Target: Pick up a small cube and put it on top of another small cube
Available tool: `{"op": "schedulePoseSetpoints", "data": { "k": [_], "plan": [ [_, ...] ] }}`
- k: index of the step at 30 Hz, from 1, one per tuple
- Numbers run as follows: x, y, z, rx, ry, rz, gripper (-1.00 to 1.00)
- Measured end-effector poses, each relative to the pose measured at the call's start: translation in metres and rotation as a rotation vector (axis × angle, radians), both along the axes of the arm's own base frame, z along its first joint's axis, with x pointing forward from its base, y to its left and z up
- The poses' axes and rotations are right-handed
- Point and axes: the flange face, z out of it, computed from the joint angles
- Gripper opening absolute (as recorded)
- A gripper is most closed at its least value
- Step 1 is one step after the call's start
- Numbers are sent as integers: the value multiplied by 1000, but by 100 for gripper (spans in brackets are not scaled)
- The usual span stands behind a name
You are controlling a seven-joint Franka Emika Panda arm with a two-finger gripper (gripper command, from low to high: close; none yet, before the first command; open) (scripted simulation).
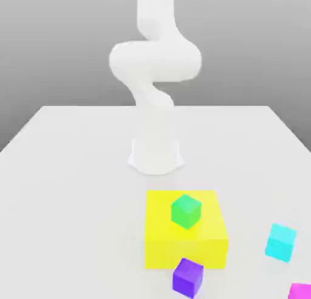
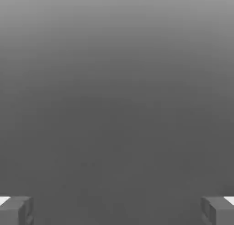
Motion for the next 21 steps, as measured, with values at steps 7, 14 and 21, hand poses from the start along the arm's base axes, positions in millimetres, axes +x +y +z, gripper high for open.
{"op": "schedulePoseSetpoints", "data": {
  "k": [7,14,21],
  "plan": [
    [64,77,-124,-103,194,247,0],
    [76,158,-258,-209,373,502,0],
    [33,233,-395,-324,542,783,0]
  ]
}}
